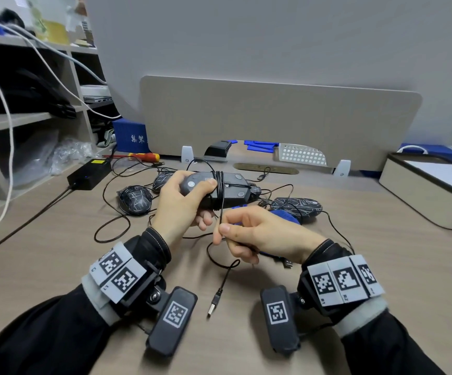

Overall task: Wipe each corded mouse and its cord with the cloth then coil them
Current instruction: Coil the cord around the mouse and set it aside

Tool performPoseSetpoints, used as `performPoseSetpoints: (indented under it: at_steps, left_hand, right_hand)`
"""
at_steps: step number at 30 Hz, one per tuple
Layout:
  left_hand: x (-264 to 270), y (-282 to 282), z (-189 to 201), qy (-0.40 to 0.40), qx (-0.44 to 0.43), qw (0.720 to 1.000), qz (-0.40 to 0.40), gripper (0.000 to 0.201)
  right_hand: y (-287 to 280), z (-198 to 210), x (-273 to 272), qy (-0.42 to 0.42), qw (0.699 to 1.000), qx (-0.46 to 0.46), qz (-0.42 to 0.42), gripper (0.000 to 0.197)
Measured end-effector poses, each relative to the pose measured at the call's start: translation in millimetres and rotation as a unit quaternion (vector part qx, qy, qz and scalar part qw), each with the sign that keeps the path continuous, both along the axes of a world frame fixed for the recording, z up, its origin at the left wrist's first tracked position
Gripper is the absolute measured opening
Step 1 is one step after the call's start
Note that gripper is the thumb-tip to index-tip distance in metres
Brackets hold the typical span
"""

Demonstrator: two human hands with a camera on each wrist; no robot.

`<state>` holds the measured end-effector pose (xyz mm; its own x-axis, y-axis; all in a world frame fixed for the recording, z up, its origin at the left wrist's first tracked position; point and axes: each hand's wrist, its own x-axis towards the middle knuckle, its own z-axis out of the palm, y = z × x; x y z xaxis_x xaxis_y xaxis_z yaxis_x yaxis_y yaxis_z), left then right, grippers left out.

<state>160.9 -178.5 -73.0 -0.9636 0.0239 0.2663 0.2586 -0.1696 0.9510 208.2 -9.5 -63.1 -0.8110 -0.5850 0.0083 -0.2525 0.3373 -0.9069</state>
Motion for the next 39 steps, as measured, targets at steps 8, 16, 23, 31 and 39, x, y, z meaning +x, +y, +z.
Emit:
performPoseSetpoints:
  at_steps: [8,16,23,31,39]
  left_hand:
    - [0.8,-3.1,7.3,-0.013,0.062,0.992,-0.111,0.028]
    - [12.5,-6.2,11.9,-0.024,-0.058,0.968,-0.245,0.029]
    - [10.3,-5.2,9.1,-0.049,-0.241,0.946,-0.213,0.022]
    - [0.9,-4.2,5.5,-0.051,-0.222,0.969,-0.098,0.025]
    - [-2.3,-6.5,9.8,-0.074,-0.045,0.996,-0.036,0.015]
  right_hand:
    - [5.8,-2.7,-4.5,-0.047,0.997,0.004,-0.064,0.028]
    - [26.8,0.7,-12.9,-0.008,0.96,-0.007,-0.28,0.05]
    - [29.1,4.2,-15.0,-0.032,0.944,-0.095,-0.315,0.03]
    - [14.3,11.7,-6.8,0.0,0.963,-0.12,-0.243,0.023]
    - [-8.6,1.7,-1.6,0.011,0.992,-0.063,-0.109,0.02]
